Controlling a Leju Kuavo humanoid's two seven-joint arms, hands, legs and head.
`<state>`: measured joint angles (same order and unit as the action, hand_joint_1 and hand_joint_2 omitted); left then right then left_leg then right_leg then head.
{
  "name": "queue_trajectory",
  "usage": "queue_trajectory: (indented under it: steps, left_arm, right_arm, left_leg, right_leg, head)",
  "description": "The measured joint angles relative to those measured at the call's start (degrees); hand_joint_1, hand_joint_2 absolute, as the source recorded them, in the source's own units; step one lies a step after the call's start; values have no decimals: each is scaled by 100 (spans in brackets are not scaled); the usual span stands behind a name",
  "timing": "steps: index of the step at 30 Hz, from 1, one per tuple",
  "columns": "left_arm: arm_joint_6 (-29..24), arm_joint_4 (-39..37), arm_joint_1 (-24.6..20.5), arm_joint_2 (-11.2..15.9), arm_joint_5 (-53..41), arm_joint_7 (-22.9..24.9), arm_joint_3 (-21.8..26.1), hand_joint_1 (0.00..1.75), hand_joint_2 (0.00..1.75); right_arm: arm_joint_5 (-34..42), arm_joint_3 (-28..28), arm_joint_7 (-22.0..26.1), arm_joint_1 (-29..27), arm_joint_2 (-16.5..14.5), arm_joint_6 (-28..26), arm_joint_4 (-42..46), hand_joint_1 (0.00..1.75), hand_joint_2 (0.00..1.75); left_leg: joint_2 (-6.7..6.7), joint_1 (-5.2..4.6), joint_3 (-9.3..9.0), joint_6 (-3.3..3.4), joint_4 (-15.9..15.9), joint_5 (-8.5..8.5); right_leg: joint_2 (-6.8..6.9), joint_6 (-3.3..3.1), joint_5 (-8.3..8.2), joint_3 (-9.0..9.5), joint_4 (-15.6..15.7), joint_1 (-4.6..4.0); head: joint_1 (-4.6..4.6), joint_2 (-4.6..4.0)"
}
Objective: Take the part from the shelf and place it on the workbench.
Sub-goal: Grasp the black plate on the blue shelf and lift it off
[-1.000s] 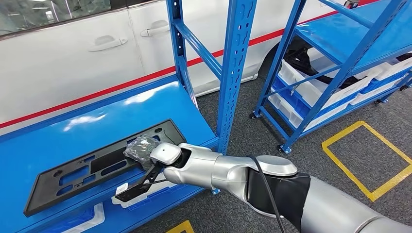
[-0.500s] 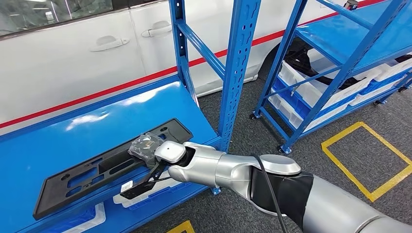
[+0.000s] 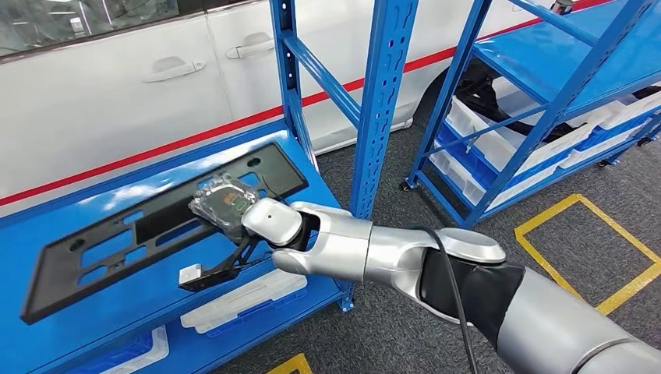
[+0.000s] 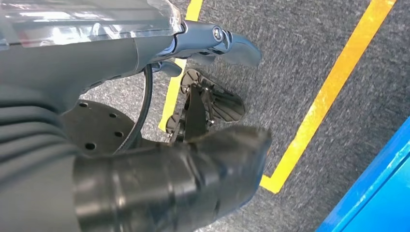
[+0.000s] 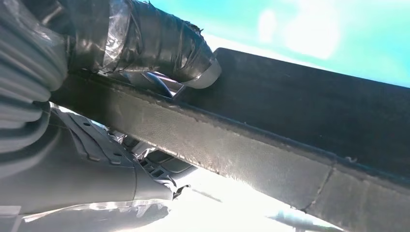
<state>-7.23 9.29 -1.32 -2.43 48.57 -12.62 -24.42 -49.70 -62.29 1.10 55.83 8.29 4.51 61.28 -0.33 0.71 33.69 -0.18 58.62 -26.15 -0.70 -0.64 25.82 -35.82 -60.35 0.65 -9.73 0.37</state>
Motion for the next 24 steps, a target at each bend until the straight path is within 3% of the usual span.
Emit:
queue_trajectory:
  steps: [13, 24]
  left_arm:
    - [91, 0, 4, 2, 56, -256, 1, 0, 175]
    - [109, 0, 0, 2, 63, -273, 1, 0, 175]
  right_arm:
    - [-310, 397, -57, 561, 454, 267, 1553, 175, 175]
    - [-306, 492, -46, 642, 609, 331, 1929, 175, 175]
  left_leg:
    - [-3, 0, 1, 0, 0, 0]
    - [-3, 0, 1, 0, 0, 0]
  right_leg:
    - [2, 0, 0, 1, 0, -1]
    - [2, 0, 0, 1, 0, -1]
  head:
    - [-1, 0]
    - [-1, 0]
